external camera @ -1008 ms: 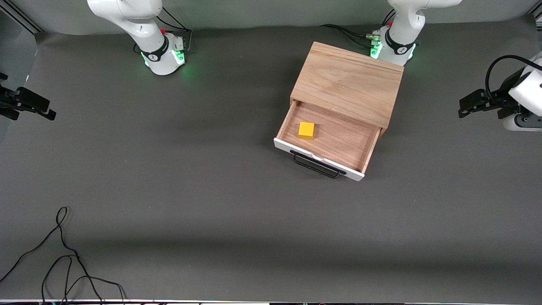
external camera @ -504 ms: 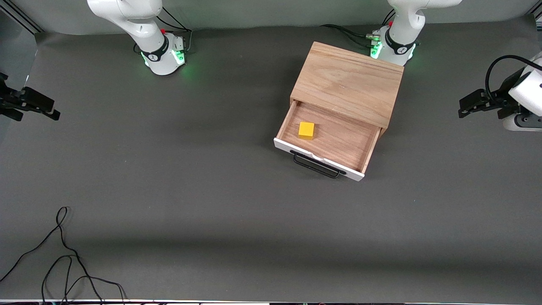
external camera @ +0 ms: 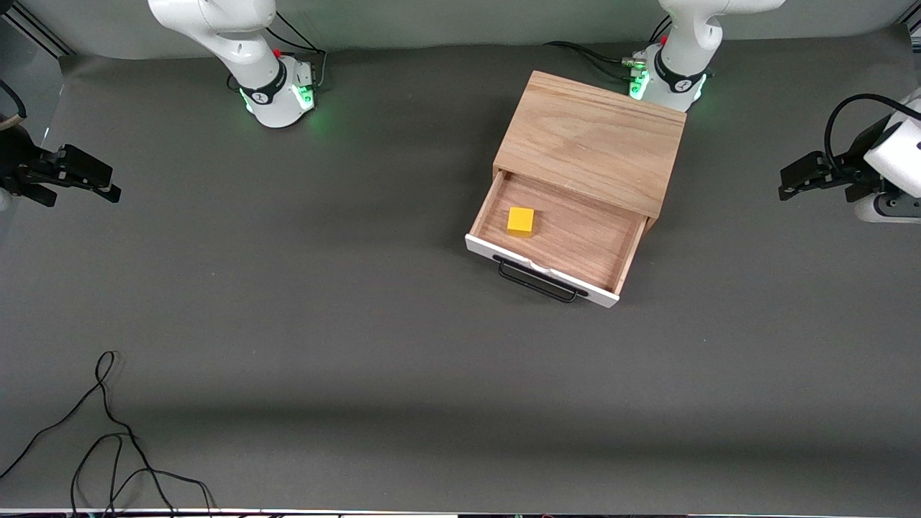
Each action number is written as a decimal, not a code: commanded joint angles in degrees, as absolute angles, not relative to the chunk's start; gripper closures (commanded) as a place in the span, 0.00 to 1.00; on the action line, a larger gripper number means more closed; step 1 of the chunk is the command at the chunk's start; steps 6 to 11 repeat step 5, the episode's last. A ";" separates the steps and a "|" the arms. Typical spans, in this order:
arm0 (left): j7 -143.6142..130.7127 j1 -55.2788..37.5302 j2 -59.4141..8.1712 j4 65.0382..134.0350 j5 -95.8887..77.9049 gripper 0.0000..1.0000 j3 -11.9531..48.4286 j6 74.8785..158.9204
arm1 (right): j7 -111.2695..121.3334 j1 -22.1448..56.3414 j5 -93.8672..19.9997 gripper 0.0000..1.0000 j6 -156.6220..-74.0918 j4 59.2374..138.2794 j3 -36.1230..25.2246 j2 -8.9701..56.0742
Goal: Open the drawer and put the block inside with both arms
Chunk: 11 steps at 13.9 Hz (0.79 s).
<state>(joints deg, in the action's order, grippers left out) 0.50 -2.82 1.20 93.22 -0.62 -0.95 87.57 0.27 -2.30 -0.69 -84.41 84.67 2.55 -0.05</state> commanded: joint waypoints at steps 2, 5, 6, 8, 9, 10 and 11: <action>-0.17 -3.08 1.06 92.81 -0.09 0.00 -0.79 87.10 | 0.88 -2.90 -0.09 0.00 -85.08 85.08 2.99 -0.53; -0.17 -2.99 1.05 92.81 -0.09 0.00 -0.79 87.01 | 0.88 -2.90 -0.09 0.00 -85.17 85.08 2.99 -0.53; -0.17 -2.99 1.05 92.81 -0.09 0.00 -0.79 87.01 | 0.88 -2.90 -0.09 0.00 -85.17 85.08 2.99 -0.53; -0.17 -2.99 1.05 92.81 -0.09 0.00 -0.79 87.01 | 0.88 -2.90 -0.09 0.00 -85.17 85.08 2.99 -0.53; -0.17 -2.99 1.05 92.81 -0.09 0.00 -0.79 87.01 | 0.88 -2.90 -0.09 0.00 -85.17 85.08 2.99 -0.53; -0.17 -2.99 1.05 92.81 -0.09 0.00 -0.79 87.01 | 0.88 -2.90 -0.09 0.00 -85.17 85.08 2.99 -0.53; -0.17 -2.99 1.05 92.81 -0.09 0.00 -0.79 87.01 | 0.88 -2.90 -0.09 0.00 -85.17 85.08 2.99 -0.53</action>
